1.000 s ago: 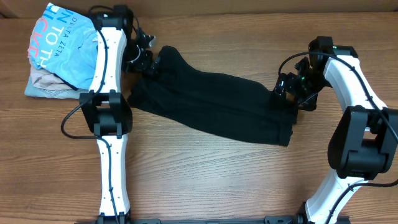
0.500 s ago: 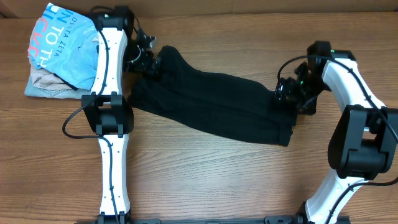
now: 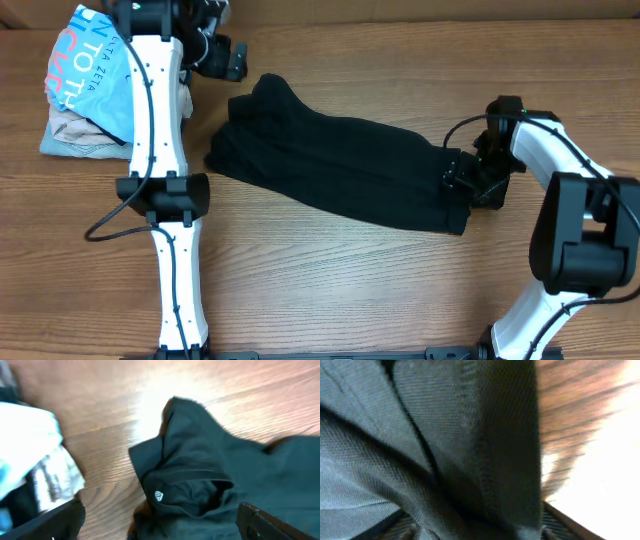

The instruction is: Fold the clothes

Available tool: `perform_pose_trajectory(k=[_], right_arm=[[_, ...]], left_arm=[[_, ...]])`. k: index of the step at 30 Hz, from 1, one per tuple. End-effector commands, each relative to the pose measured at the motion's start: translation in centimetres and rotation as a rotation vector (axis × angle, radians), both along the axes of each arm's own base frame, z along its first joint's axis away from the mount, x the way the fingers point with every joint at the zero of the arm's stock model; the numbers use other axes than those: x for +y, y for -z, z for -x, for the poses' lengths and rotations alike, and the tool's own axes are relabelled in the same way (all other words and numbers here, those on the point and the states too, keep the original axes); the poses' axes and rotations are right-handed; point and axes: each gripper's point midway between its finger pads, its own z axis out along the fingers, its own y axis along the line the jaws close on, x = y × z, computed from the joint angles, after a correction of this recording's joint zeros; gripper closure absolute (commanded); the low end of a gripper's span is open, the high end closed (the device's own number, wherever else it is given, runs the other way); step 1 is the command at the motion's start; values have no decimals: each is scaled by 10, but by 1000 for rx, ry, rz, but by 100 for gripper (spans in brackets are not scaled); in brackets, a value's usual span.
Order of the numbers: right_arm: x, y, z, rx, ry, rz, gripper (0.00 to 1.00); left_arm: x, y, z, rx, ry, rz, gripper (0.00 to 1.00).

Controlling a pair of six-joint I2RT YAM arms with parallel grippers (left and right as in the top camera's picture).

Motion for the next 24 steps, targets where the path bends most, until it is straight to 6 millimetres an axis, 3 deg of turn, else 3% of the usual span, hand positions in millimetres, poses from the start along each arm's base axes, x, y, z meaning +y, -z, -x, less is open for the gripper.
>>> perform_pose_trajectory(k=[1,2,4,5,8,18,22,24], right_arm=[[5,26,8,4,-5,2,43],[5,29,7,-5,4,4,50],[4,32,1,-29,24,8,76],[1,31,-6,-55,52,13,94],[-18,23,-14,-68,98,18,96],[-103,-22,-12,-98,255,-2,96],[-111,-39,-17,-118,265,-13,96],[-102,-53,-25,-137,242,-32,96]], left_arm=[[1,-58,8,-124,-33,7,0],[1,-63,9,-134,-33,7,0],[2,-68,10,-144,-33,7,0],[1,-70,11,-145,-35,9,0],[2,-68,14,-128,-49,15,0],[1,-68,14,-128,-50,17,0],[1,-68,14,-128,-50,17,0],[1,-68,14,-128,-50,16,0]])
